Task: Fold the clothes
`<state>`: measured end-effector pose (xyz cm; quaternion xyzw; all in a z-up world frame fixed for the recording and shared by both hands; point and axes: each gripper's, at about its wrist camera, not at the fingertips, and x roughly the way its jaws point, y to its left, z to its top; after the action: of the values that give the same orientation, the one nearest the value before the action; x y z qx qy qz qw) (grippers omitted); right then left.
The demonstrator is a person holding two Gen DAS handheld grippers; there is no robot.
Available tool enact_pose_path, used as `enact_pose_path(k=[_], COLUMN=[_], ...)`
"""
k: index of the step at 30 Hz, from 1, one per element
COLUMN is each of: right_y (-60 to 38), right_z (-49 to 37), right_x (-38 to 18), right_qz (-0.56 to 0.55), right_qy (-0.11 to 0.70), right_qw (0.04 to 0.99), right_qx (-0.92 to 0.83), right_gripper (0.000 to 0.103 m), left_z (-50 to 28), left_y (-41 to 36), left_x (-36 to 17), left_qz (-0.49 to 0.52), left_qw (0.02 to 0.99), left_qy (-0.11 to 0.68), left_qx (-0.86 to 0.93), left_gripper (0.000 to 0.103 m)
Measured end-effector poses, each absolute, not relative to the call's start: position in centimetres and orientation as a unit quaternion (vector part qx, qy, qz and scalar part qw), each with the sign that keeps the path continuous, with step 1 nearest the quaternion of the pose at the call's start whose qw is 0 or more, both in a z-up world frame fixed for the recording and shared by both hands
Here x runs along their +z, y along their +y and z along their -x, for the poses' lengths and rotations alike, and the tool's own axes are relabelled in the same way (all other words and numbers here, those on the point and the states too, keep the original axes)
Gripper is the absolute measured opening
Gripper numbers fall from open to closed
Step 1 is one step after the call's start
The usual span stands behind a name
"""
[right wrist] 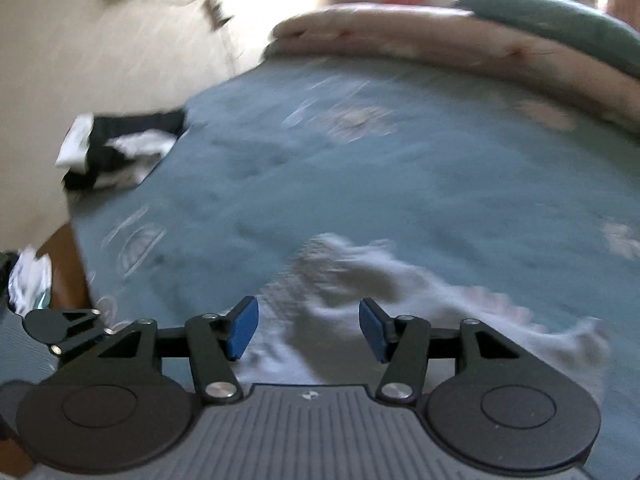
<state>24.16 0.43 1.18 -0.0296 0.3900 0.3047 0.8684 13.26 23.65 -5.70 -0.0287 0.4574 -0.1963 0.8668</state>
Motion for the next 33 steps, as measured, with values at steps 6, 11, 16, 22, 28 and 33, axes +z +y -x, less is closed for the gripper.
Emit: enact_pose_path(k=[6, 11, 16, 22, 28, 33], right_y=[-6.8, -9.2, -9.5, -8.5, -6.7, -8.0], right_z=[-20.4, -16.3, -13.7, -12.4, -11.4, -10.4], right_x=[-1.4, -4.5, -6.1, -7.4, -7.9, -8.3], right_qz=[0.073, 0.109, 0.141, 0.183, 0.235, 0.225], right_qy=[0.378, 0.380, 0.367, 0.344, 0.330, 0.371], right_qw=[0.884, 0.873, 0.861, 0.850, 0.837, 0.812], right_qx=[0.264, 0.285, 0.323, 0.355, 0.369, 0.390], right_gripper=[0.048, 0.047, 0.047, 0.046, 0.005, 0.001], left_z=[-16.2, -19.6, -21.3, -20.9, -19.0, -16.8], left_y=[22.0, 21.8, 21.8, 20.6, 20.7, 20.6], left_x=[-4.4, -5.7, -7.9, -9.2, -8.3, -8.1], left_qz=[0.043, 0.065, 0.083, 0.037, 0.004, -0.031], left_qw=[0.886, 0.900, 0.888, 0.883, 0.884, 0.880], left_qy=[0.422, 0.413, 0.444, 0.465, 0.464, 0.468], left_qx=[-0.188, -0.124, -0.086, -0.058, -0.060, -0.073], left_gripper=[0.102, 0.095, 0.078, 0.047, 0.030, 0.031])
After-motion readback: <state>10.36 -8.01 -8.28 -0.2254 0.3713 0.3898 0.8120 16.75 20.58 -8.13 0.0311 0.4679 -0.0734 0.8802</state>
